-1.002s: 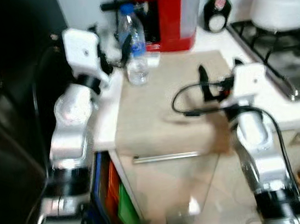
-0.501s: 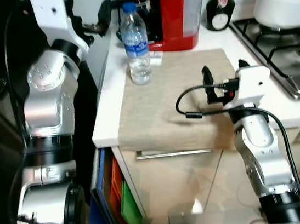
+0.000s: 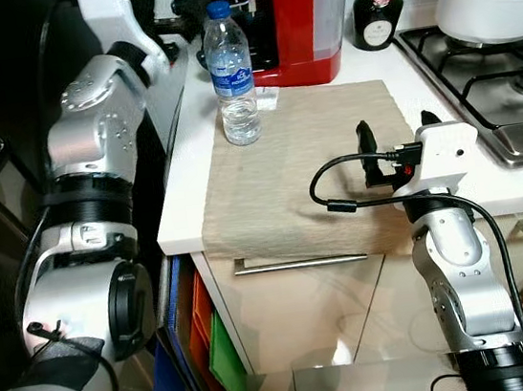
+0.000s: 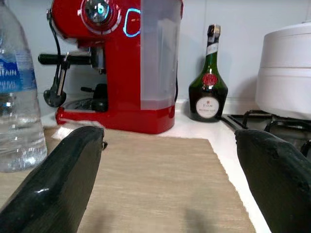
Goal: Restocking fridge
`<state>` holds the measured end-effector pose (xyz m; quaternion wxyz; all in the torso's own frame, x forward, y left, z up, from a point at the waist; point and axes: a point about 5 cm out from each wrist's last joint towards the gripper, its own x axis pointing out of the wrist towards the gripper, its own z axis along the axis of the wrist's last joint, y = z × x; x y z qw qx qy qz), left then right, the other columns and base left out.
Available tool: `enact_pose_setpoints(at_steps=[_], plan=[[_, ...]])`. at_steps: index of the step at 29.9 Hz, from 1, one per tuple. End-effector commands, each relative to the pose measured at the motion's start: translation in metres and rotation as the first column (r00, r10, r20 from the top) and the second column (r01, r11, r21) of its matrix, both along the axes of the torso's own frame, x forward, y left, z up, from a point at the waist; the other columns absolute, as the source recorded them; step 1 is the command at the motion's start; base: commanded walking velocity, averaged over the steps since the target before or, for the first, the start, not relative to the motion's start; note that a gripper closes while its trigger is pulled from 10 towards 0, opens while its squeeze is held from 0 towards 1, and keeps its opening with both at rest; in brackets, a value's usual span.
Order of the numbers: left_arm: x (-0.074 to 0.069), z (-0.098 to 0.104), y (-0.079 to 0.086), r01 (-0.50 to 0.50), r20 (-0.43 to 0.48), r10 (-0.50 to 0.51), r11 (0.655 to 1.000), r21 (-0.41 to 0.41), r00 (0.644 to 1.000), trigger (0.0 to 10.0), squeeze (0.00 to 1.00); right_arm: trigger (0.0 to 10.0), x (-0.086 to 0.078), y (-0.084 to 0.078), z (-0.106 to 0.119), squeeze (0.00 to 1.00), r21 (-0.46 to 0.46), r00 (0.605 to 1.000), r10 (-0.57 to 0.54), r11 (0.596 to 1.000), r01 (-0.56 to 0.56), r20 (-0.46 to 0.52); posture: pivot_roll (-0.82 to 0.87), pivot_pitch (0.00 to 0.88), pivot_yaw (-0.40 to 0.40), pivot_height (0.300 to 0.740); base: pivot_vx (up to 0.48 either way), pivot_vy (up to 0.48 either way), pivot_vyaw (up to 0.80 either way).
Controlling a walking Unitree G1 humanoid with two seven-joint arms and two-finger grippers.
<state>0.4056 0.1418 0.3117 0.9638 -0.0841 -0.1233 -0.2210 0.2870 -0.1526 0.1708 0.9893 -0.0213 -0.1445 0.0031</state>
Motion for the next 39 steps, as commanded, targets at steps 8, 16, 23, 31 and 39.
enact_pose_setpoints(at_steps=[8, 16, 23, 31, 39], plan=[[-0.007, 0.049, -0.005, 0.06, 0.176, -0.063, 0.998, 0.019, 0.982, 10.0, 0.0, 10.0, -0.013, 0.0, -0.006, 0.0, 0.012, 0.999, -0.033, 0.999, 0.034, -0.029, -0.14, 0.04, 0.133, 0.74, 0.0, 0.0, 0.0], [-0.005, 0.039, -0.023, 0.138, 0.143, -0.146, 0.988, 0.063, 0.979, 10.0, 0.0, 10.0, -0.016, 0.003, -0.01, 0.0, 0.012, 0.998, -0.036, 0.999, 0.037, -0.045, -0.14, 0.037, 0.143, 0.74, 0.0, 0.0, 0.0], [0.009, 0.025, -0.016, -0.034, 0.075, 0.026, 0.994, 0.105, 0.997, 10.0, 0.0, 10.0, -0.02, 0.004, -0.009, 0.0, 0.007, 0.998, -0.032, 0.999, 0.032, -0.047, -0.15, 0.044, 0.147, 0.74, 0.0, 0.0, 0.0], [0.014, 0.026, -0.009, -0.128, 0.059, 0.125, 0.99, 0.06, 0.99, 10.0, 0.0, 10.0, -0.031, 0.003, -0.007, 0.0, -0.008, 0.999, -0.009, 1.0, 0.009, -0.043, -0.17, 0.072, 0.147, 0.74, 0.0, 0.0, 0.0], [0.018, 0.012, -0.014, -0.09, -0.02, 0.091, 0.995, 0.036, 0.996, 10.0, 0.0, 10.0, -0.037, 0.014, 0.012, 0.0, -0.025, 0.99, 0.135, 0.991, -0.134, 0.038, -0.18, 0.088, 0.142, 0.74, 0.0, 0.0, 0.0]])
